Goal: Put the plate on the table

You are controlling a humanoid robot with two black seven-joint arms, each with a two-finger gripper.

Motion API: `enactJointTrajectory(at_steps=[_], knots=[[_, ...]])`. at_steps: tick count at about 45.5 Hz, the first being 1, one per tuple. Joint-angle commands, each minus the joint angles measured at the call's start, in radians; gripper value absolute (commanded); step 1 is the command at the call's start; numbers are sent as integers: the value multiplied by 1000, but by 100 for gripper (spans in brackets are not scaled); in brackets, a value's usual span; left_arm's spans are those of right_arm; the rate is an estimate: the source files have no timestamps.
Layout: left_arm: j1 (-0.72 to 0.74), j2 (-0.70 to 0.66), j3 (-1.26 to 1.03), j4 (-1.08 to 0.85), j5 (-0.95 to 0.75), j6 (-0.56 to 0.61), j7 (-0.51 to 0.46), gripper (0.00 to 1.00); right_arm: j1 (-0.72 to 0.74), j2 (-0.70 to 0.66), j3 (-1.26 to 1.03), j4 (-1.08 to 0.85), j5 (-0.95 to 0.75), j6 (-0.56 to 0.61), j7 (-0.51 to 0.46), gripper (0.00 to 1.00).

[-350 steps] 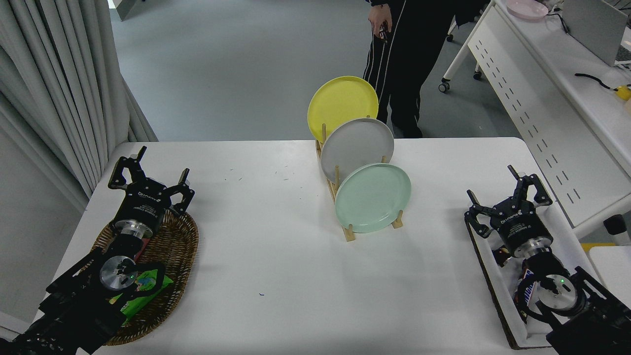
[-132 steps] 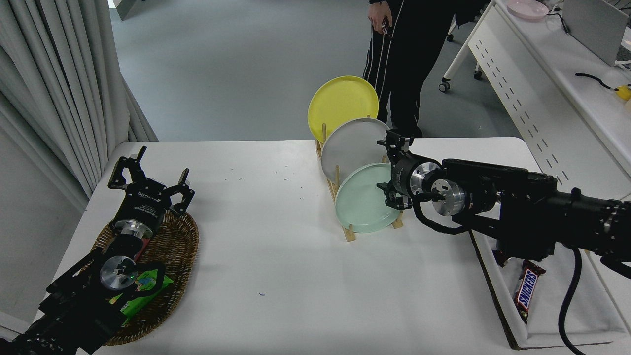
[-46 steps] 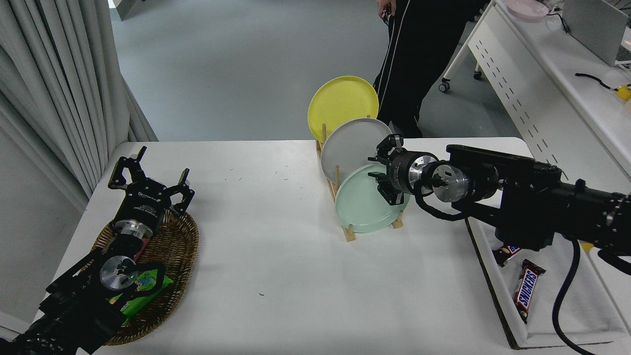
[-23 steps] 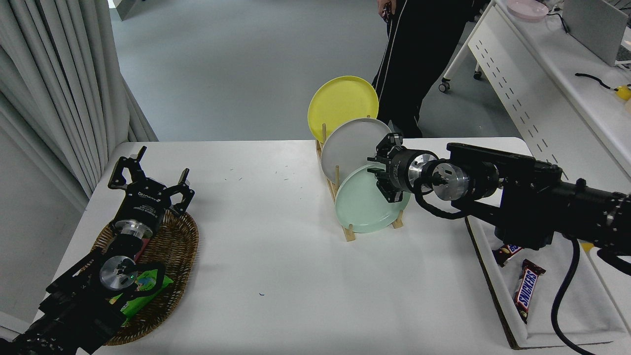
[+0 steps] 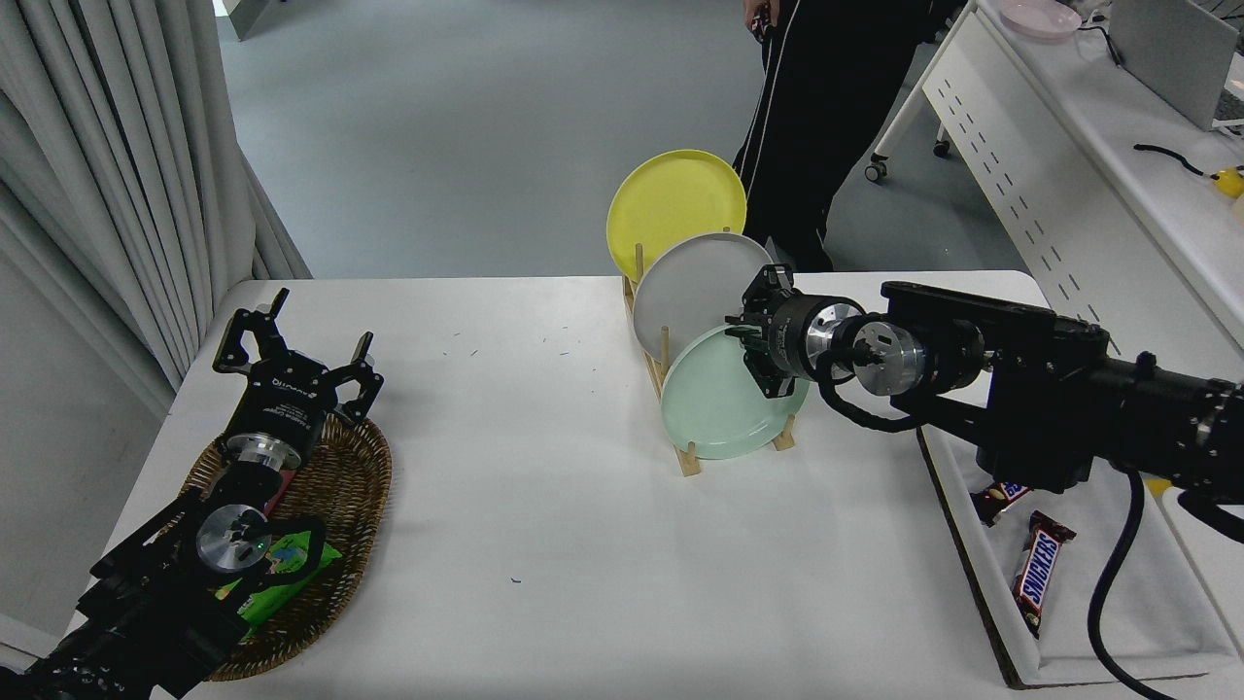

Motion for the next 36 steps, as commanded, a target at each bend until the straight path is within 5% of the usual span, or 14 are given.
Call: enactJointTrajectory(at_steps=[1,36], knots=[[0,0,1,0,0,0,0,100,2,-21,10,4,-3,11,-4,0],[0,0,0,0,0,0,0,100,-10,-94,300,98,60,-16,-176,0]])
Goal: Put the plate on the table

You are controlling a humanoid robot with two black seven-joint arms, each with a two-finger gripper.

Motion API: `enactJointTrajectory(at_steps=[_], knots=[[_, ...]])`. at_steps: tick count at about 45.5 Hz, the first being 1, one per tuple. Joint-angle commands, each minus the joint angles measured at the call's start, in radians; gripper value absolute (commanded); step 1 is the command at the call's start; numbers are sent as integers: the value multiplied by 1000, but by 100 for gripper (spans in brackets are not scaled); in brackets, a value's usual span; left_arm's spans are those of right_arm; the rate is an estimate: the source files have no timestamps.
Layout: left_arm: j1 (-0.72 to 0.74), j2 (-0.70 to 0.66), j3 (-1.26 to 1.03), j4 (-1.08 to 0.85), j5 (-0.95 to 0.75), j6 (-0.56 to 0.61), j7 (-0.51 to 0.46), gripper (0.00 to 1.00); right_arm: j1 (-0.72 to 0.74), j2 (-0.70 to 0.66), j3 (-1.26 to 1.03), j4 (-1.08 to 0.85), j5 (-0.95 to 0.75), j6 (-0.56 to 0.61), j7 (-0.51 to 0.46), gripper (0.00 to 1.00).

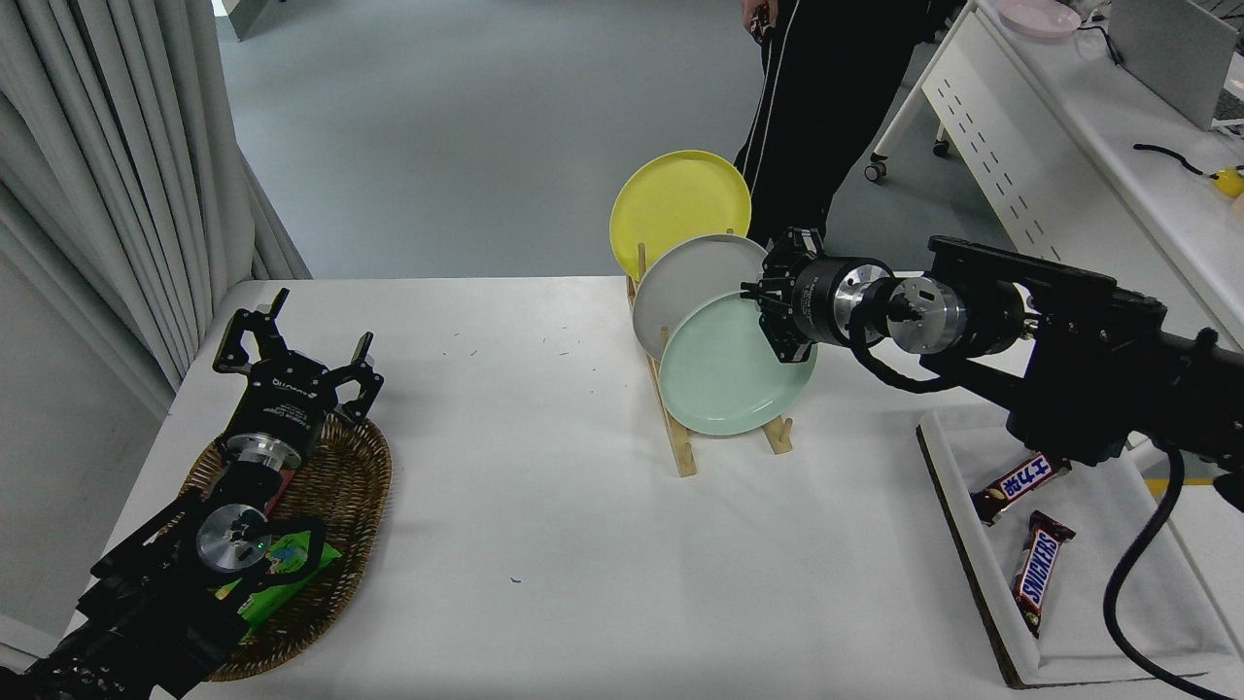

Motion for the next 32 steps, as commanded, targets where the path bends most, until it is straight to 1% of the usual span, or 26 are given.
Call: enactJointTrajectory(at_steps=[1,6,13,19,26,32], knots=[[0,0,0,0,0,0,0,100,-23,-15,127,53,61,-39,-82,0],[0,0,0,0,0,0,0,100,-23,-21,140,88,135,-105,-91,0],[0,0,0,0,0,0,0,100,-44,-44,158,143,252,-166,-103,0],[0,0,0,0,0,0,0,100,-79,-65,204,186,379,-296,-105,0],[0,0,0,0,0,0,0,100,-132,-72,235,206,489,-471,-110,0],[0,0,0,0,0,0,0,100,-185,-70,256,206,552,-476,-111,0]])
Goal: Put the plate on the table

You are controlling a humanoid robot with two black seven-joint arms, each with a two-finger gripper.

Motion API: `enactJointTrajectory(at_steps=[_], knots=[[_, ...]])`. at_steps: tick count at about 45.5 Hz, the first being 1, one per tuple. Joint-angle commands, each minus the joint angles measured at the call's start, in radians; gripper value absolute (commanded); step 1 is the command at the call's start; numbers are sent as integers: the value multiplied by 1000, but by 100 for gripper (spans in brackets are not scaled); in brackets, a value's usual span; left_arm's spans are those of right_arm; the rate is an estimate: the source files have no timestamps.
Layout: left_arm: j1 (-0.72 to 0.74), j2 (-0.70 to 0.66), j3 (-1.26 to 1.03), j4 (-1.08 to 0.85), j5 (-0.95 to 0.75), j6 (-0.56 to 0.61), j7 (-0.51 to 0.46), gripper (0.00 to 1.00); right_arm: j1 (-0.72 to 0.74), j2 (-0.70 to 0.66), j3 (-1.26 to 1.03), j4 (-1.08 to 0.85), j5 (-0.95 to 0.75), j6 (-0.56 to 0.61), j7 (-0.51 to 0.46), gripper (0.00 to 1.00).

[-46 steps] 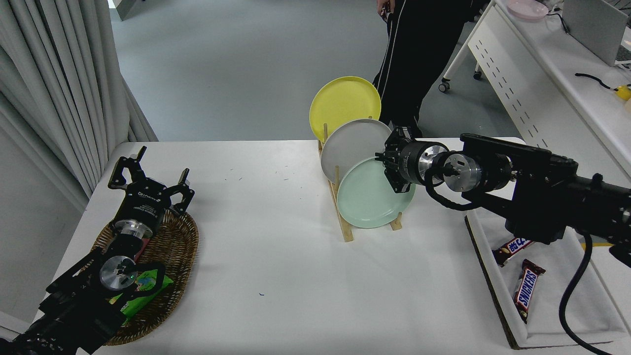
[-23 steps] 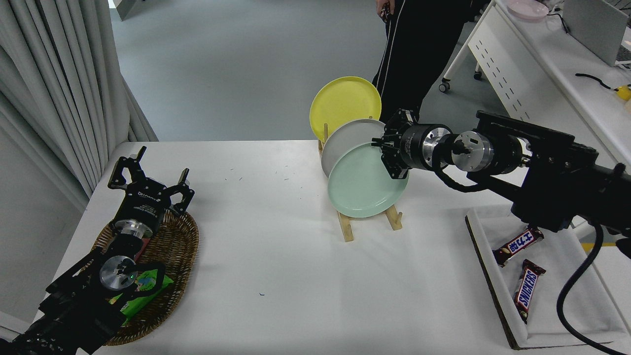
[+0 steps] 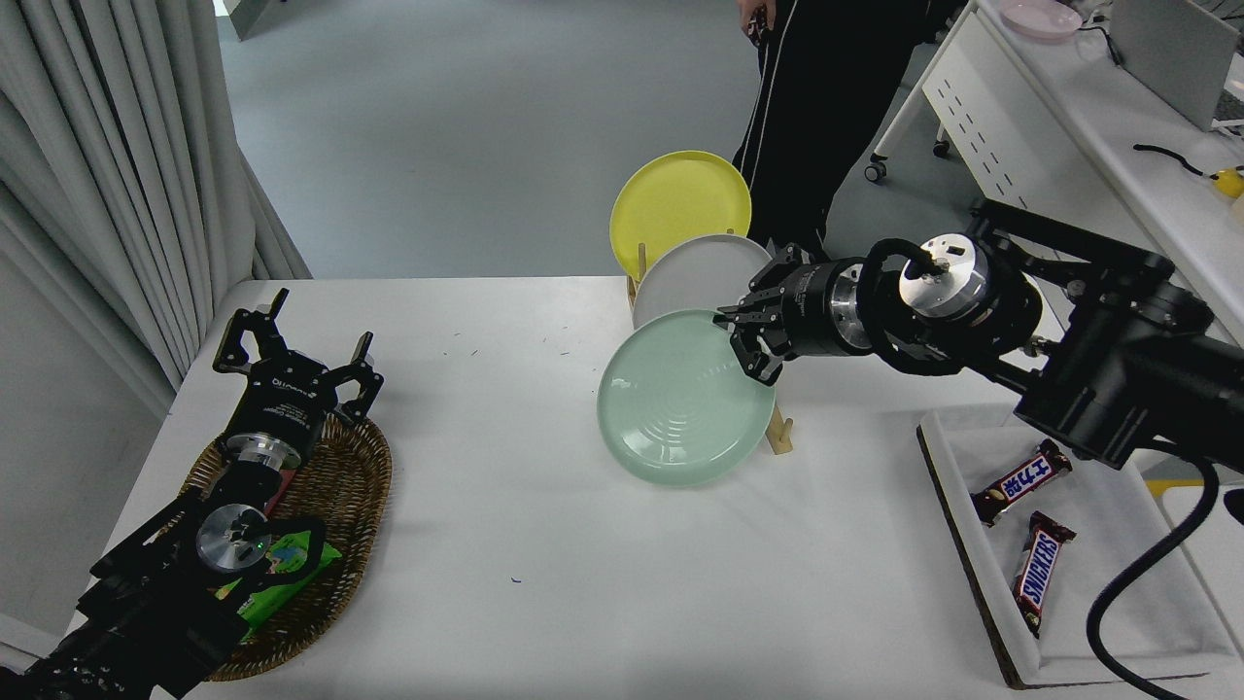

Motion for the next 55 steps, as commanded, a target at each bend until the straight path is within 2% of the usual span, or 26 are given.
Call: enactJointTrajectory(at_steps=[1,12,20,27,55], knots=[[0,0,0,0,0,0,0,100,-85,-9,49,26,145,-117,-8,0],[0,0,0,0,0,0,0,100,-129,33,87,14,211,-117,-8,0],[0,0,0,0,0,0,0,100,-231,53,139,-49,253,-117,-8,0],[0,0,0,0,0,0,0,100,-286,138,162,-128,250,-117,-8,0],[0,0,2,0,0,0,0,100,-383,229,158,-253,242,-117,-6,0]])
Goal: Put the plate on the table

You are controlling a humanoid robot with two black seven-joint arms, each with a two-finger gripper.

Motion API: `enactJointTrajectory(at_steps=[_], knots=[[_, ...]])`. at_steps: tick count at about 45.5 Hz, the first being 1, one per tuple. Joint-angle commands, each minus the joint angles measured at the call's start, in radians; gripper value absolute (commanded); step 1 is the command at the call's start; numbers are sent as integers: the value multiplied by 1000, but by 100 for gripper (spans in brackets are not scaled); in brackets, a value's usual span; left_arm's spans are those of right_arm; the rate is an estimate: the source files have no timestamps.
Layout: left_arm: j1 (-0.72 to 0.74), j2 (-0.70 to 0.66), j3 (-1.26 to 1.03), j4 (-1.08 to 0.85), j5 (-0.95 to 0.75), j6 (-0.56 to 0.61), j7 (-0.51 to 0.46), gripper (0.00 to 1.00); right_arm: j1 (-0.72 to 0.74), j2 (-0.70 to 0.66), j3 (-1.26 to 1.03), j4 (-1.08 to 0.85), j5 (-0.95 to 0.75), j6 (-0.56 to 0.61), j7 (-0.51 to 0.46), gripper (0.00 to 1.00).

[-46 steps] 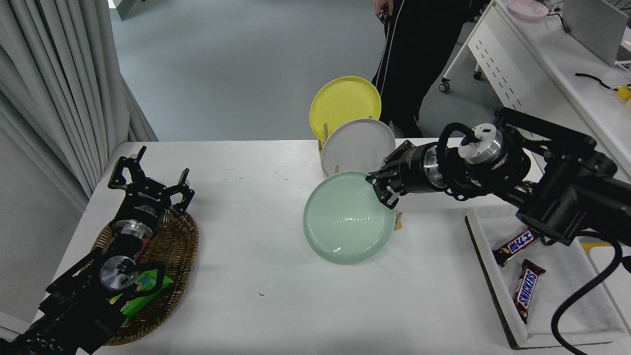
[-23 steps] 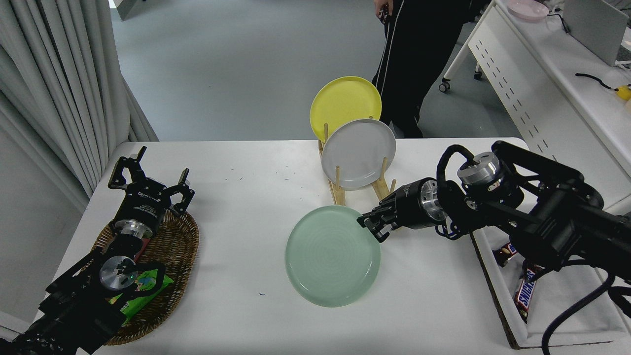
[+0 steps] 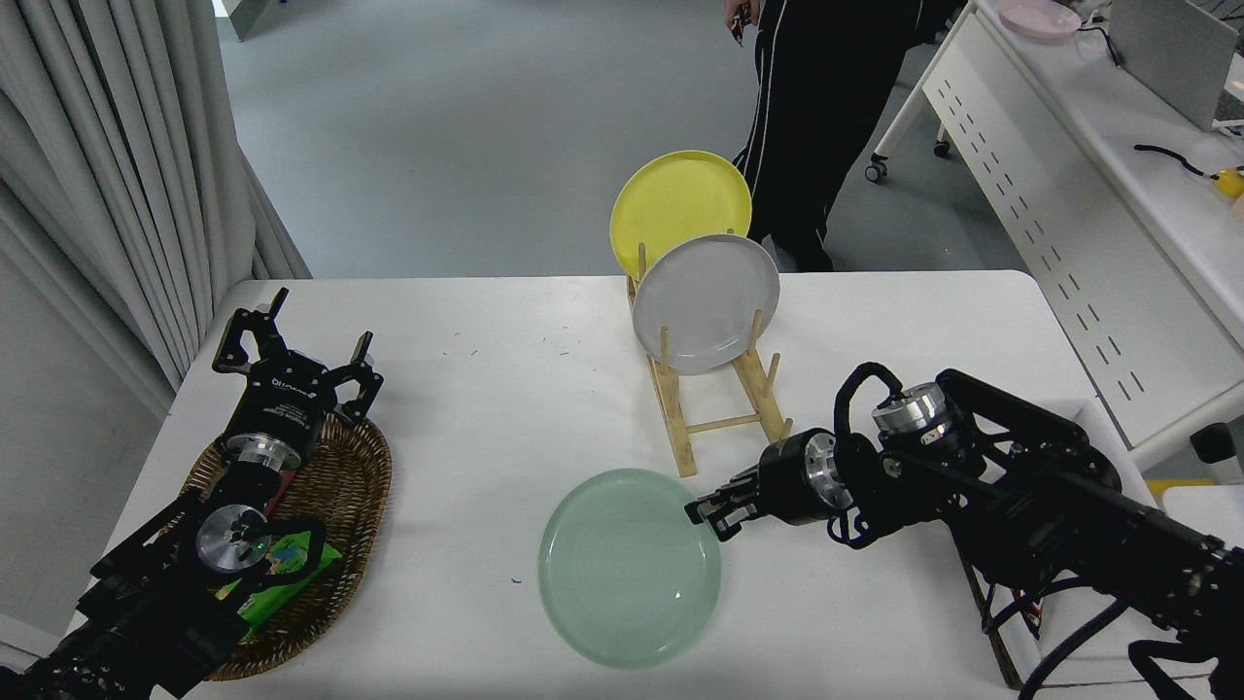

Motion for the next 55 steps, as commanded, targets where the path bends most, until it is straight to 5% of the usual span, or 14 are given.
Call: enactJointTrajectory(at_steps=[1,55], knots=[[0,0,1,0,0,0,0,100,-35,40,-1,-51,-9,0,2,0],[0,0,0,0,0,0,0,100,-46,37,8,-75,-71,0,2,0]])
